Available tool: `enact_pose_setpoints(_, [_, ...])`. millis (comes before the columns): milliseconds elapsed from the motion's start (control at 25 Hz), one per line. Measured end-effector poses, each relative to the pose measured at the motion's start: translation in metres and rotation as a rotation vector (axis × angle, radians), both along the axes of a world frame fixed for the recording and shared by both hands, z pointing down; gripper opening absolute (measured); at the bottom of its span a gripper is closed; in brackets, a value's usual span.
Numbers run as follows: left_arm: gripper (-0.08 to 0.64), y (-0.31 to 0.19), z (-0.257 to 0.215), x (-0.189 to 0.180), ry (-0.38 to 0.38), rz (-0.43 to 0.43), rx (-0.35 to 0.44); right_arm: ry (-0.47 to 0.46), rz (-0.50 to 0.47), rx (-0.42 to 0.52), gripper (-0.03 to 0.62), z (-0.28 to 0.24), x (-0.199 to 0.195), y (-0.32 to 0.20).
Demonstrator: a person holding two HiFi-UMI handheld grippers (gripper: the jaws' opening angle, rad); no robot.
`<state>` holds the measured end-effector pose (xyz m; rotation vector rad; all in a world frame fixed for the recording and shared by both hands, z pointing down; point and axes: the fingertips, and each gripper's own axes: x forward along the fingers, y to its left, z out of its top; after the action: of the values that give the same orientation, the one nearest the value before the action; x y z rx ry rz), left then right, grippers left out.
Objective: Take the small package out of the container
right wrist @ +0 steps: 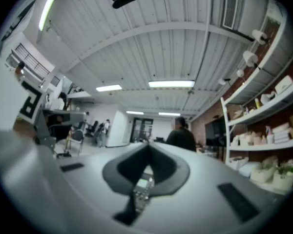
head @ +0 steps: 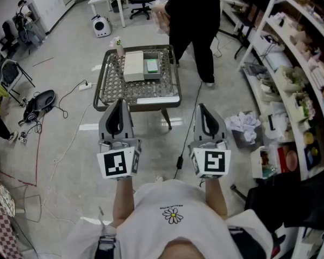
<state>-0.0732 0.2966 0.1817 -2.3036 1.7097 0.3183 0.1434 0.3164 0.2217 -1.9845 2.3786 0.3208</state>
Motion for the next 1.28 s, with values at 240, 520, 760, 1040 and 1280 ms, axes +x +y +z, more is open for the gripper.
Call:
enact_pose_setpoints(240, [0.025, -0.002, 0.003, 0.001, -0.006, 0.006, -0.012, -0.019, -0.016, -0.026, 0.031, 0.007, -0.005, -0.003])
enact_pose_setpoints(520, [0.025, -0.010, 0.013, -0.007, 0.013, 0.007, -0.032, -0.014, -0.014, -0.040, 0.031, 0.012, -0.009, -0.008])
enact_pose_setpoints(760, [0.025, -0.021, 0.020, -0.026, 0.037, 0.003, -0.045, -0.013, -0.045, -0.055, 0.031, 0.015, -0.029, -0.017])
enact_pose_setpoints(1040, [0.025, -0.046, 0.034, -0.047, 0.075, 0.019, -0.067, -0.001, -0.017, -0.134, 0.032, 0.038, -0.050, -0.033])
enact_pose_setpoints(1280, [0.025, -0.076, 0.046, -0.044, 0.073, 0.039, -0.086, -0.048, 0.008, -0.191, 0.032, 0.052, -0.043, -0.053])
